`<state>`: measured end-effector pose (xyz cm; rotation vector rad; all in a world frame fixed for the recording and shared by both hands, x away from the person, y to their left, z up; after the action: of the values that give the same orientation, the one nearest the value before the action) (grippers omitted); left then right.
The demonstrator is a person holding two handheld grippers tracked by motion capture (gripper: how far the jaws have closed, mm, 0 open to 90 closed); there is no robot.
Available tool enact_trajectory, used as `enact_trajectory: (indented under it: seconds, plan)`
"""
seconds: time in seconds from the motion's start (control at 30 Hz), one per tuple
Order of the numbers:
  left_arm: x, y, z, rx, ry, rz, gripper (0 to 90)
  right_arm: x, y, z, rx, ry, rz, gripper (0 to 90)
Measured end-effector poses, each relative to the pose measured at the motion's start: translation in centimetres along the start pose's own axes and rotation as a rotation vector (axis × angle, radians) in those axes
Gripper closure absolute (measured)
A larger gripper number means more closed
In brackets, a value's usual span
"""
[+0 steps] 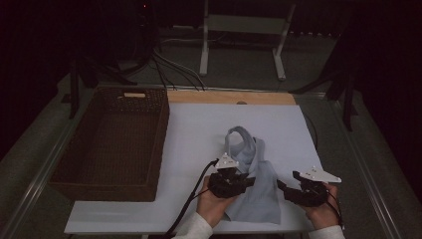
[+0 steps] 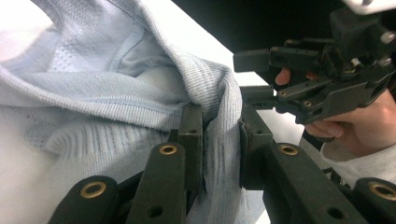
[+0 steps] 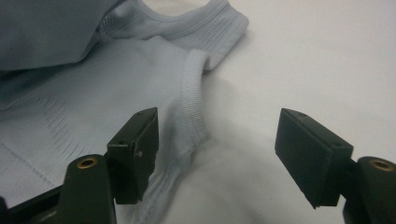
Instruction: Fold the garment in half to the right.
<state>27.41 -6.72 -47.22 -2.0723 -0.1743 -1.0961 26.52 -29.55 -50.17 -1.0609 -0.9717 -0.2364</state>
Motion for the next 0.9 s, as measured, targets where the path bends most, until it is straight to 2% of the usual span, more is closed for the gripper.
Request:
enact_trajectory:
  seconds: [0.23, 0.57, 0.73, 0.8, 0.9]
  plan:
    - [-0.4, 1.4, -0.6, -0.016, 0.006, 0.033, 75.4, 0.0, -0.1, -0.2, -0.014, 0.015, -0.01, 30.8]
    - [-0.5, 2.3, -1.1, -0.037, 0.004, 0.062, 71.8, 0.1, -0.2, -0.2, -0.018, 0.019, -0.016, 30.9]
    - [-0.5, 2.4, -1.2, -0.05, -0.005, 0.058, 60.4, 0.1, -0.2, -0.2, -0.022, 0.019, -0.019, 30.9]
    - [-0.4, 2.3, -1.1, -0.051, -0.009, 0.051, 54.3, 0.1, -0.2, -0.2, -0.021, 0.018, -0.022, 30.9]
    - [-0.3, 2.1, -0.9, -0.042, -0.008, 0.044, 50.0, 0.1, -0.2, -0.1, -0.019, 0.018, -0.022, 30.9]
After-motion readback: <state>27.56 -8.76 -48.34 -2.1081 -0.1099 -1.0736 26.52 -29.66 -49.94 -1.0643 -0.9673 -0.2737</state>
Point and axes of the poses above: each handheld gripper's, and its own axes: y roughly forward along the jaws, x roughly out of its top, z roughly to its left, the point moved 4 cm from there along y, roughly forward along the jaws, and after that the axes turned 11 degrees about x, right-handed, at the moved point
